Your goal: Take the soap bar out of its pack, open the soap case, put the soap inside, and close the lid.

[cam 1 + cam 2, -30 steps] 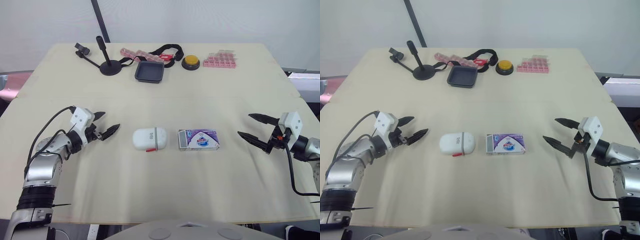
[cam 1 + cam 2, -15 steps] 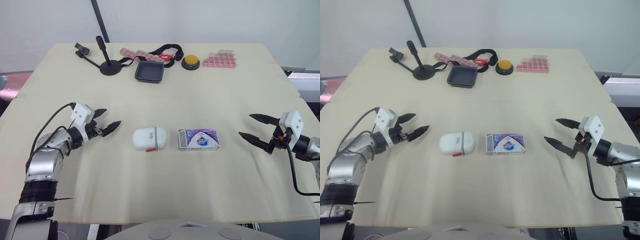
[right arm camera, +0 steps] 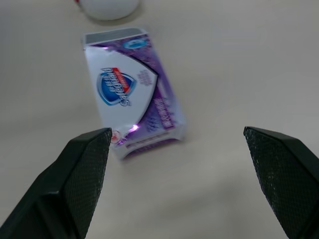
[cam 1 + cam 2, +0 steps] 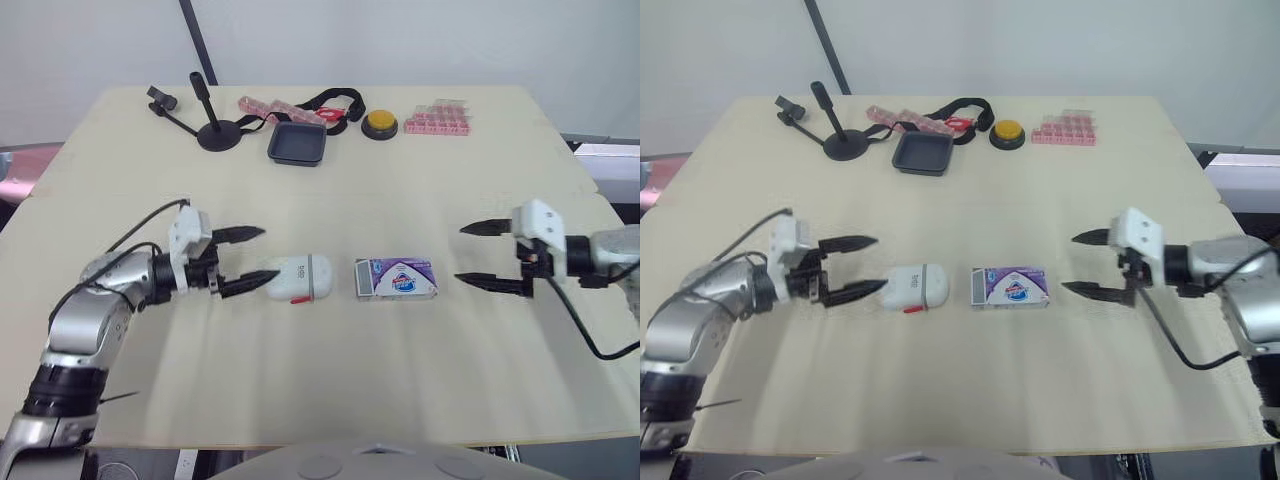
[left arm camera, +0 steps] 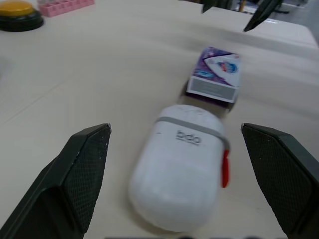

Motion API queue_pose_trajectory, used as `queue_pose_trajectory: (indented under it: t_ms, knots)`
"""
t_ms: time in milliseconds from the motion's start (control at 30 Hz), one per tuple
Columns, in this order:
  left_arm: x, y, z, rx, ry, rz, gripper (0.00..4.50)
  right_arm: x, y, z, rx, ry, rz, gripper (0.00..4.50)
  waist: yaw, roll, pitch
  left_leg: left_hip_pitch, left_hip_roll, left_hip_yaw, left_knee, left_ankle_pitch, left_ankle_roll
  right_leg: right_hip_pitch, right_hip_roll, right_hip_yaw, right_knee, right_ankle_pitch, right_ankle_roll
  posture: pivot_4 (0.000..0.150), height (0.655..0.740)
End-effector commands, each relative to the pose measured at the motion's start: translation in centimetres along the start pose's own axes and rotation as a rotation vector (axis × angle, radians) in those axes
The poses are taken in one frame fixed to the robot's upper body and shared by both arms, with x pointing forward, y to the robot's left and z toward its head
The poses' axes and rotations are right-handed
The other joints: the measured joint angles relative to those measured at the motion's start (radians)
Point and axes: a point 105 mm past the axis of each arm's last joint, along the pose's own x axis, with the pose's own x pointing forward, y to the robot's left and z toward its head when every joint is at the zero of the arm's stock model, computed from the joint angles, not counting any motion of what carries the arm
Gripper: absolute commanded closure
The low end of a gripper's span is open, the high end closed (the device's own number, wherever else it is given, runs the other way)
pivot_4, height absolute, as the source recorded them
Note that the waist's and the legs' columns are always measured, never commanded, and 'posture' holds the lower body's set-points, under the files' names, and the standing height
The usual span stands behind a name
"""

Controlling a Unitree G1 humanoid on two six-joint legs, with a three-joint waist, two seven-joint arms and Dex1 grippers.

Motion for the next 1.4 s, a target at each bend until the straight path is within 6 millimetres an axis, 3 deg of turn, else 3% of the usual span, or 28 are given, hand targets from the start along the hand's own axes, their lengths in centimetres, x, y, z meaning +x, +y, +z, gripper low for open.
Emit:
queue_pose_trajectory:
  t_ms: [33,233,567,900,1400]
  knots:
    - [-0.3,-1.6,-0.1,0.060,-0.007,-0.026,0.04,0.6,0.5,0.4,-0.041,0.050,0.038,0.00,0.003,0.000,0.000,0.000,0.000,0.000,0.000,0.000,0.000,0.000,0.000,0.000,0.000,0.000,0.000,0.150,0.7400]
    - [-1.8,-2.1,-1.8,0.025,0.005,0.080,0.04,1.9,0.4,0.4,-0.047,0.066,0.049,0.00,0.002,0.000,0.000,0.001,0.000,0.000,0.000,0.000,0.000,-0.002,-0.001,0.001,0.000,0.000,0.000,0.150,0.7400]
    - [-2.5,-2.5,-2.3,0.048,0.014,0.075,0.04,3.5,0.0,-0.6,-0.046,0.079,0.067,0.00,-0.005,0.000,0.000,0.001,0.000,0.002,0.000,0.000,0.000,-0.003,0.000,0.003,0.002,0.000,0.000,0.150,0.7400]
    - [-3.3,-1.8,-2.5,0.087,0.030,0.075,0.04,3.8,-0.4,-0.5,-0.077,0.063,0.064,0.00,-0.006,0.000,0.000,0.001,0.000,0.008,0.000,0.000,0.000,-0.004,0.000,0.008,0.004,0.000,0.000,0.150,0.7400]
    - [-2.5,-1.6,-2.4,0.083,0.003,0.092,0.04,3.9,-0.2,-0.7,-0.086,0.066,0.067,0.00,-0.004,0.000,0.000,0.001,0.001,0.011,0.000,0.000,0.000,-0.006,0.001,0.011,0.006,0.000,0.000,0.150,0.7400]
